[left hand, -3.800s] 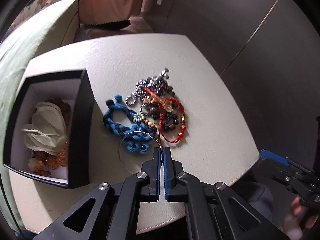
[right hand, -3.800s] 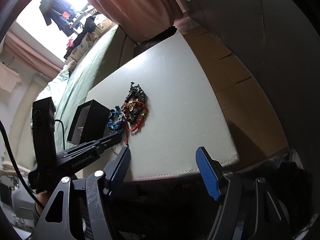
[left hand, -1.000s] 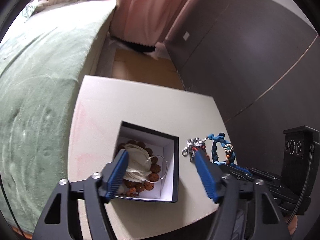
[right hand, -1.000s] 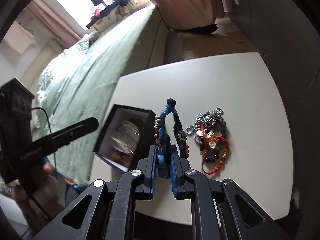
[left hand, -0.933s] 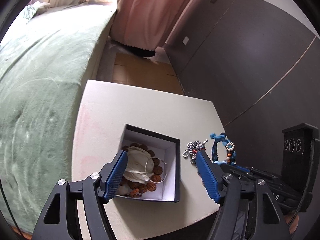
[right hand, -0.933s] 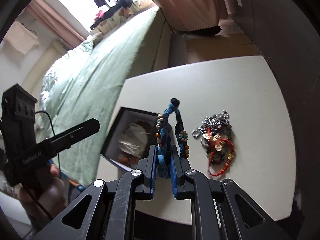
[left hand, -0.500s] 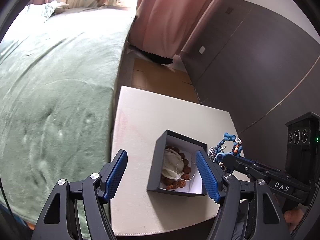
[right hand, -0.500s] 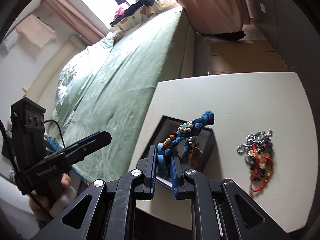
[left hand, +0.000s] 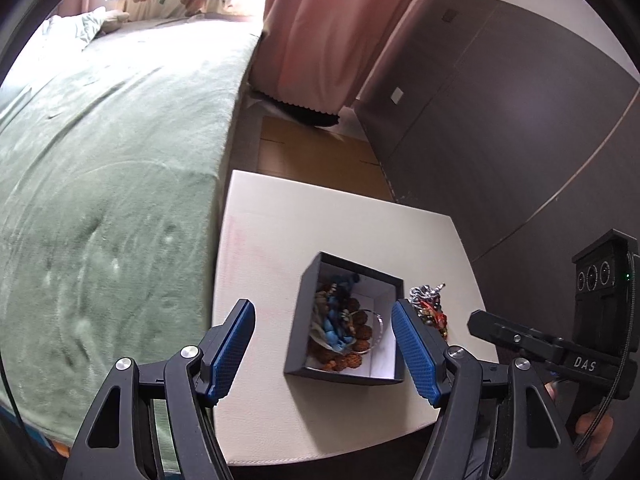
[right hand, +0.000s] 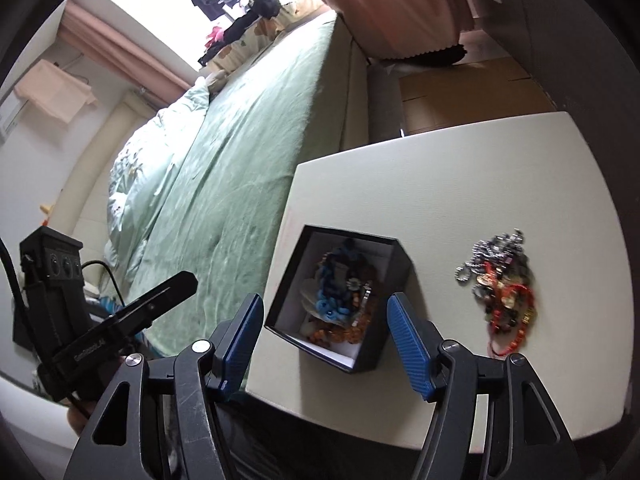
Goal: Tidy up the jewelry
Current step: 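Move the left tool to the chains with red cord and open its fingers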
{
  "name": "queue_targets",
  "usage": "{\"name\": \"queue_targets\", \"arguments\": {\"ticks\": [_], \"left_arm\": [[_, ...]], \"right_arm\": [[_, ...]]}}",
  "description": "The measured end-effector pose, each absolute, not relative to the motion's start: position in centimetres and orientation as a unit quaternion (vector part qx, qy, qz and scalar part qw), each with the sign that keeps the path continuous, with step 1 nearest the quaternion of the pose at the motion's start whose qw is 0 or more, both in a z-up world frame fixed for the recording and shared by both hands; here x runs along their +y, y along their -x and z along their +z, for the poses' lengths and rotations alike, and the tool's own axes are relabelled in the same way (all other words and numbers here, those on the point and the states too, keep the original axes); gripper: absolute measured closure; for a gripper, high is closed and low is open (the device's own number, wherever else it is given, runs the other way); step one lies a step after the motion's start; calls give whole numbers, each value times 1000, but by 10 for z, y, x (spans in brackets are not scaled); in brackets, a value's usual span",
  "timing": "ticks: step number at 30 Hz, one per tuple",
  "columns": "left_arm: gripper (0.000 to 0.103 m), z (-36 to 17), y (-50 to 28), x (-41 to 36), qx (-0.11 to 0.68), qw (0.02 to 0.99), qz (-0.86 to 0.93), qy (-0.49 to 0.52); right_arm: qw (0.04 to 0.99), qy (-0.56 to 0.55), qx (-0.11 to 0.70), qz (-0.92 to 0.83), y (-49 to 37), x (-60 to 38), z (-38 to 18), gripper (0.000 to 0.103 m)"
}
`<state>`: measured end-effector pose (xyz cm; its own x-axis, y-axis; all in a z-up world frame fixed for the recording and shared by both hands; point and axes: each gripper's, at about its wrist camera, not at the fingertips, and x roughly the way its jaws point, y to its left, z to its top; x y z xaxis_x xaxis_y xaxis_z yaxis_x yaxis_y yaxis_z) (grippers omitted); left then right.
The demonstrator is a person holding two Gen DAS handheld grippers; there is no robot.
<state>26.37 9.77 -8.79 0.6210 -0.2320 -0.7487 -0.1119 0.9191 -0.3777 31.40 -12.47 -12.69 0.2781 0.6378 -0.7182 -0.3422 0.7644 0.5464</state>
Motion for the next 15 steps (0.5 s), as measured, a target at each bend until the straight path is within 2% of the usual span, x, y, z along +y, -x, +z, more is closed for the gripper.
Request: {"name": "queue_targets", "arguments": {"ticks": [5, 7, 10, 12, 15], "left_arm": [[31, -85, -267, 73, 434, 881, -53, 182], [31, -83, -269, 63, 435, 881, -60, 177], [31, -81, -273, 47, 437, 881, -68, 168], [31, -81, -276, 37, 440, 880, -75, 161], [31, -83, -282, 21, 450, 876, -82, 155]], "right_arm": [[802, -164, 503, 278, -307, -165, -123, 38], [806, -174, 500, 263, -306, -182, -123, 34], [813, -191, 491, 249, -302, -205, -123, 27], [814, -202, 486, 245, -300, -216, -125, 14], [814, -208, 488, 236, -297, -230, -130, 12]]}}
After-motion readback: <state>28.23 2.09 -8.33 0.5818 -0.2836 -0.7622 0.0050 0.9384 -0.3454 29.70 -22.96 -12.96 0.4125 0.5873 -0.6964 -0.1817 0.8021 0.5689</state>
